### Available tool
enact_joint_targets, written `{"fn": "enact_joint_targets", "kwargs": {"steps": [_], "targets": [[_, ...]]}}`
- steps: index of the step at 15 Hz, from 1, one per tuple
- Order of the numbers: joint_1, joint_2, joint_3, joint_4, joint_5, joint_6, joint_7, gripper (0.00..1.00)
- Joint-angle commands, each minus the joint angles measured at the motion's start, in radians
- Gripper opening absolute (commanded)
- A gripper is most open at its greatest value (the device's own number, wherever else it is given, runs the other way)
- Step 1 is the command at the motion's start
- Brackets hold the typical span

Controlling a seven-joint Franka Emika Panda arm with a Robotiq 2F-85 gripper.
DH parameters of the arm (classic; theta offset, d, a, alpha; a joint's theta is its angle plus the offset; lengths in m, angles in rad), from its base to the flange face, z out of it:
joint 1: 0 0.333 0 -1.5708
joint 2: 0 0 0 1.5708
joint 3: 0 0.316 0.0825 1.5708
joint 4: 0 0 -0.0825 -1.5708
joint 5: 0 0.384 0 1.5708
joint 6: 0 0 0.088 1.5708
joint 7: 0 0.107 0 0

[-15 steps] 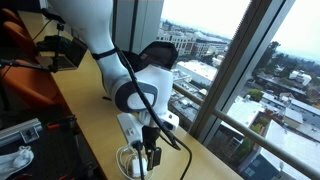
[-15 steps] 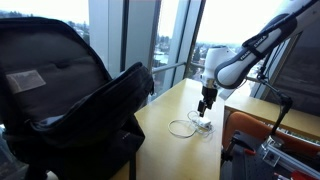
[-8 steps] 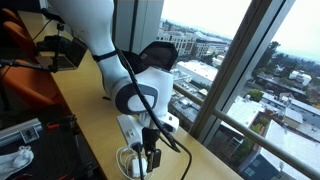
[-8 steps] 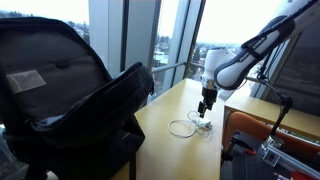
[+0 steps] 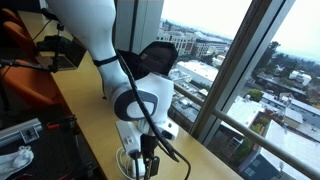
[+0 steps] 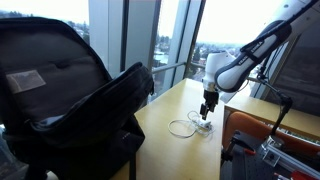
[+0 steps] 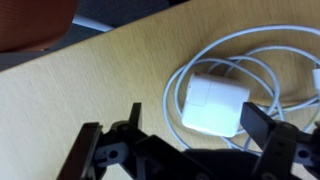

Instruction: Put the charging cable inside the bag then put the back flat on the table

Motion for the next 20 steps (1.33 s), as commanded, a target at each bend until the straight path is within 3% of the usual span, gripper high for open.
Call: {"fn": "enact_joint_targets", "kwargs": {"steps": [1, 11, 20], "targets": [[-0.001, 0.011, -0.001, 0.02, -0.02, -0.024, 0.015, 1.0], [0.027, 0.005, 0.007, 0.033, -0.029, -0.012, 0.015, 1.0], [0.001, 0.011, -0.005, 0.039, -0.029, -0.049, -0.001, 1.0]]}}
